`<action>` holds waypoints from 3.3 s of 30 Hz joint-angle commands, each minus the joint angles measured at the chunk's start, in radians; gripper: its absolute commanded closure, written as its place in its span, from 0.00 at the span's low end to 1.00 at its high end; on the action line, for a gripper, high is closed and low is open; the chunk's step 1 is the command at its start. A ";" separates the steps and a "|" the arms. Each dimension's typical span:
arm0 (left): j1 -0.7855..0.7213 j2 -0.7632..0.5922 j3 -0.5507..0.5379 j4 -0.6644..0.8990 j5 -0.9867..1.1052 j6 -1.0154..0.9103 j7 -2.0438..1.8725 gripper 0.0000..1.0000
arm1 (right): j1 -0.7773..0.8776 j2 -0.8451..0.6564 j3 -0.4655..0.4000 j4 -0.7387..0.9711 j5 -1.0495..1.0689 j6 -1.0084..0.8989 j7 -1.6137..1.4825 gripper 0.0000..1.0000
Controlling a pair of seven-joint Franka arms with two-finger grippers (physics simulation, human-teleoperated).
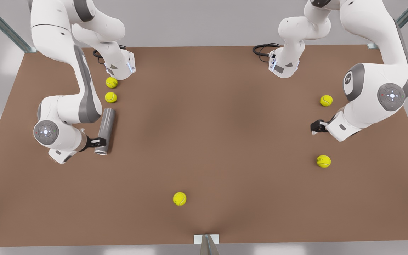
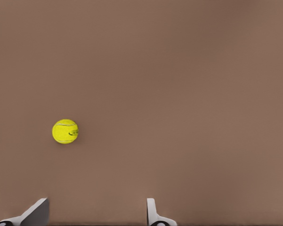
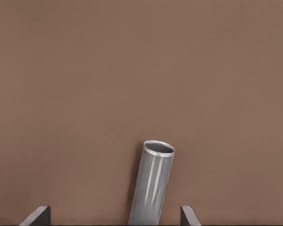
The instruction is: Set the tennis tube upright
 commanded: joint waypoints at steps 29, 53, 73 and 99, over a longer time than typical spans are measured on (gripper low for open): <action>0.031 -0.011 -0.049 0.060 -0.049 -0.154 -0.125 0.01 | -0.230 -0.167 0.061 -0.759 0.072 0.681 0.086 0.00; 0.017 0.043 -0.049 0.090 -0.064 -0.131 -0.125 0.01 | -0.238 -0.061 0.067 -0.785 0.064 0.790 0.054 0.08; 0.031 0.041 -0.049 0.095 -0.074 -0.101 -0.130 0.01 | -0.235 -0.057 0.069 -0.790 0.061 0.796 -0.014 0.15; 0.042 0.008 -0.041 0.107 -0.063 -0.150 -0.133 0.01 | -0.235 -0.049 0.069 -0.790 0.060 0.796 -0.025 0.22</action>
